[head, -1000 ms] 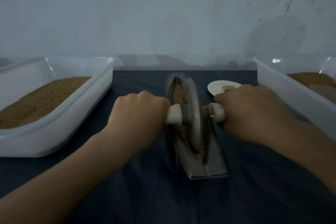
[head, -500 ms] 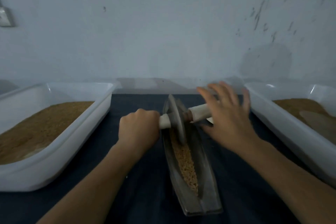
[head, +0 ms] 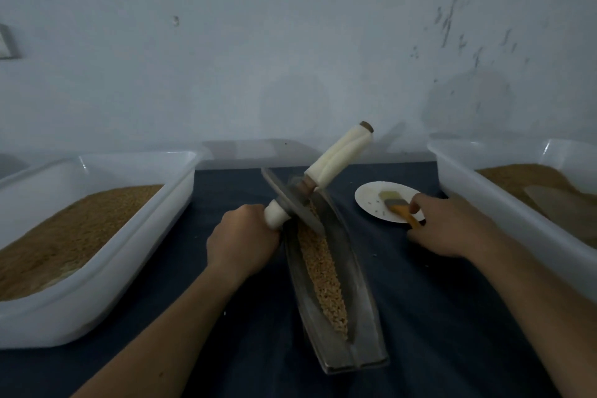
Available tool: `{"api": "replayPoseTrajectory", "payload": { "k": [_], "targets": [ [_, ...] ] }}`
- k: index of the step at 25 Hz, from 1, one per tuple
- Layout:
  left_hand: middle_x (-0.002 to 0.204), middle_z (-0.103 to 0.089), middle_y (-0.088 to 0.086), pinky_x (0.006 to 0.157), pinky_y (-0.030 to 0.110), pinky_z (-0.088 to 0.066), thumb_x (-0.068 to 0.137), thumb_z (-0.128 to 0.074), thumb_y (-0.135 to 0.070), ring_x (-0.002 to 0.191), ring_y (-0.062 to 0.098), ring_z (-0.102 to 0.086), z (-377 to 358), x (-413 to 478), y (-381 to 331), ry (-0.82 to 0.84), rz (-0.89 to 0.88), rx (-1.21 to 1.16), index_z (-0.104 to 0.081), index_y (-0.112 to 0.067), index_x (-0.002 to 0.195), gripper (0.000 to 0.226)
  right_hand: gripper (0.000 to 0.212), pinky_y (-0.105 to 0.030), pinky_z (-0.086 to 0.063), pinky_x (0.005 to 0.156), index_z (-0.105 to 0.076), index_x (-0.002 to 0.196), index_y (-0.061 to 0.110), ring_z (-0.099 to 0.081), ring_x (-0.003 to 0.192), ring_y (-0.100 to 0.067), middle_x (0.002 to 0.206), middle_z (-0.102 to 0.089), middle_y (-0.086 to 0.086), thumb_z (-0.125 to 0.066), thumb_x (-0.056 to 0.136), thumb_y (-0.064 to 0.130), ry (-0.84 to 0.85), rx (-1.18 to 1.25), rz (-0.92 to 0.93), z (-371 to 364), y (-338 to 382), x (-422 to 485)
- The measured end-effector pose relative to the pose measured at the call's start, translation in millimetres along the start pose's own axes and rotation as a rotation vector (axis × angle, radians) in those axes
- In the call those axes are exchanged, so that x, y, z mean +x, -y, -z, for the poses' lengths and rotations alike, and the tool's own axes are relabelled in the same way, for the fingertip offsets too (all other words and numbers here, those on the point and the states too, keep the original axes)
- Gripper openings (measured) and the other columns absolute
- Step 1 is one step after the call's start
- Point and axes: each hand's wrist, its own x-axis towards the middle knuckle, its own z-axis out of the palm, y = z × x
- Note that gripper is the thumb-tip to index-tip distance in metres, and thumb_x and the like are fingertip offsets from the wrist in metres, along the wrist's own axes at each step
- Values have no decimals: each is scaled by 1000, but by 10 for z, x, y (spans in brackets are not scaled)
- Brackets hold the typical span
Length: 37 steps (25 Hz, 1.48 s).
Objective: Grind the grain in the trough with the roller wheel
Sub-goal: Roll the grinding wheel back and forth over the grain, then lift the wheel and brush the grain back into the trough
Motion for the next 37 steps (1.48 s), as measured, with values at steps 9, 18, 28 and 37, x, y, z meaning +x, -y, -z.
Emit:
{"api": "replayPoseTrajectory", "payload": {
  "k": [9,18,28,37],
  "targets": [
    [58,-66,-4,50,31,-46,64,-72,-35,56,19,-64,-63,155,195,-41,180,-456,-65,-24,70,14,12,-38,-55,69,-78,94,17,-63,69,-11,76,-69,6,-70,96,26,-805,619,399,235,310,-245],
    [54,-60,5,44,31,-44,63,-71,-21,46,20,-54,-48,294,354,-99,364,-818,-63,-12,71,14,29,-31,-52,73,-72,113,17,-58,80,-8,96,-65,7,-50,106,34,-588,243,801,333,1283,-600],
    [50,-57,5,45,28,-43,64,-70,-19,40,15,-50,-77,293,316,-64,343,-840,-62,-13,71,13,29,-20,-41,62,-68,87,21,-54,68,-7,74,-57,11,-49,103,35,-407,301,710,136,1128,-932],
    [54,-57,6,45,31,-43,63,-72,-19,43,18,-50,-76,314,313,-37,348,-860,-64,-12,79,19,31,-34,-53,70,-70,85,8,-60,64,-11,71,-65,-1,-54,103,28,-508,377,574,426,1225,-676]
  ]
}}
